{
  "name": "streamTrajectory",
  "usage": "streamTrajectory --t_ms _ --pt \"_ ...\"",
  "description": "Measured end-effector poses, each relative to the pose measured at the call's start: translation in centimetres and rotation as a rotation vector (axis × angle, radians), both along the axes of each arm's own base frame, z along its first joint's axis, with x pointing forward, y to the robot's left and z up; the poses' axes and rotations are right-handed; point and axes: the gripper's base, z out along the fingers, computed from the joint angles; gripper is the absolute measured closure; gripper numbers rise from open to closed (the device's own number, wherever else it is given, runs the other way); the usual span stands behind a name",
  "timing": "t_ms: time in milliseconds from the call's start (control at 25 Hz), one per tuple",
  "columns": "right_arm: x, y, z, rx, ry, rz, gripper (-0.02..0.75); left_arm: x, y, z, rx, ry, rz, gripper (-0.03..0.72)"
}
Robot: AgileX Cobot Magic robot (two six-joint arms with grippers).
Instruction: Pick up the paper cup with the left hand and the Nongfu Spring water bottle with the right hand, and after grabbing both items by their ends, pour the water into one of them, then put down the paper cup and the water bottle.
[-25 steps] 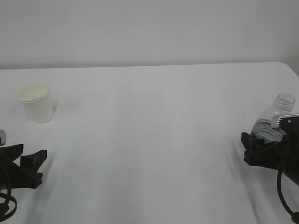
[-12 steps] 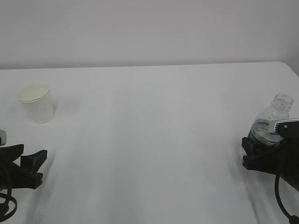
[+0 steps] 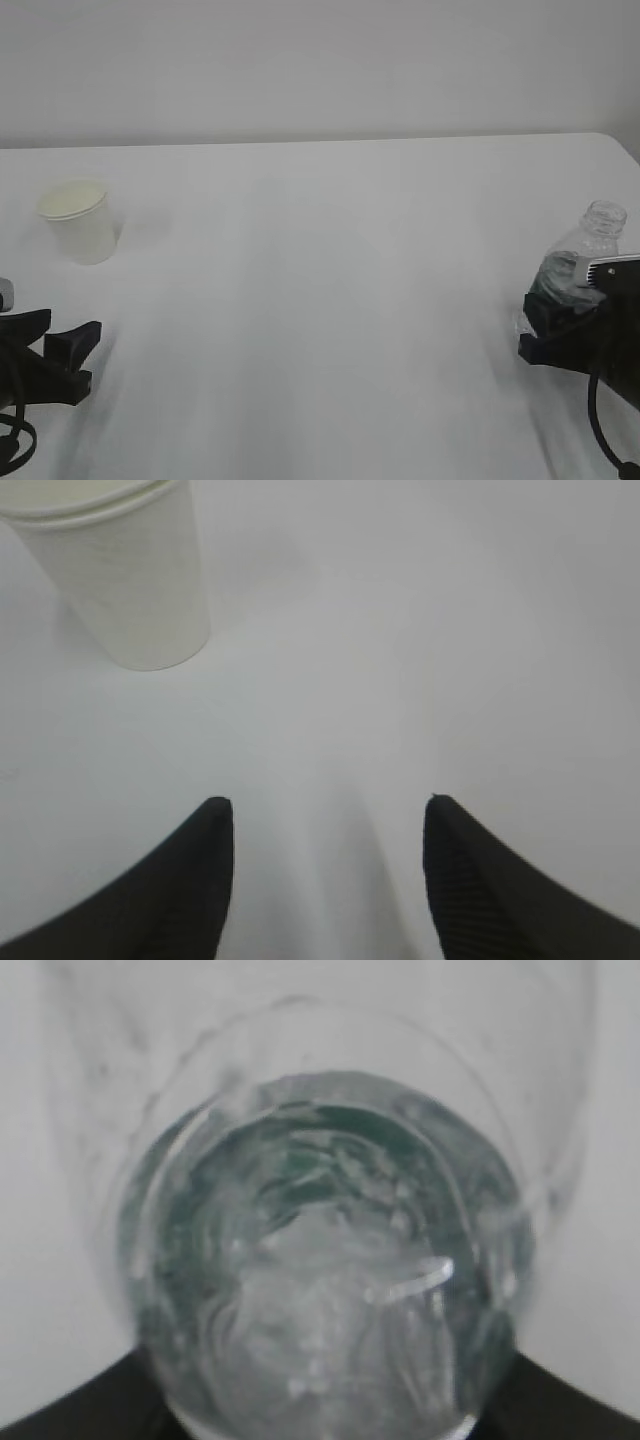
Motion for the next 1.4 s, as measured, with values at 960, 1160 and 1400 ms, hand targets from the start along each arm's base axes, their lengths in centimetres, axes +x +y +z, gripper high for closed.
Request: streamTrajectory --t_ms 960,1160,1400 --pt "-0.2 0.1 1.5 -0.022 -0.027 0.023 0.38 0.0 0.0 0.0 0.0 0.0 0.0 0.26" --pt "-0.8 0.2 3.0 -0.019 -0.076 0.056 0.381 0.0 0.0 0.0 0.0 0.0 0.0 0.259" --pt "-2.1 0.4 5.0 -0.014 -0.141 0.093 0.381 0.0 0.0 0.0 0.0 0.0 -0.002 0.257"
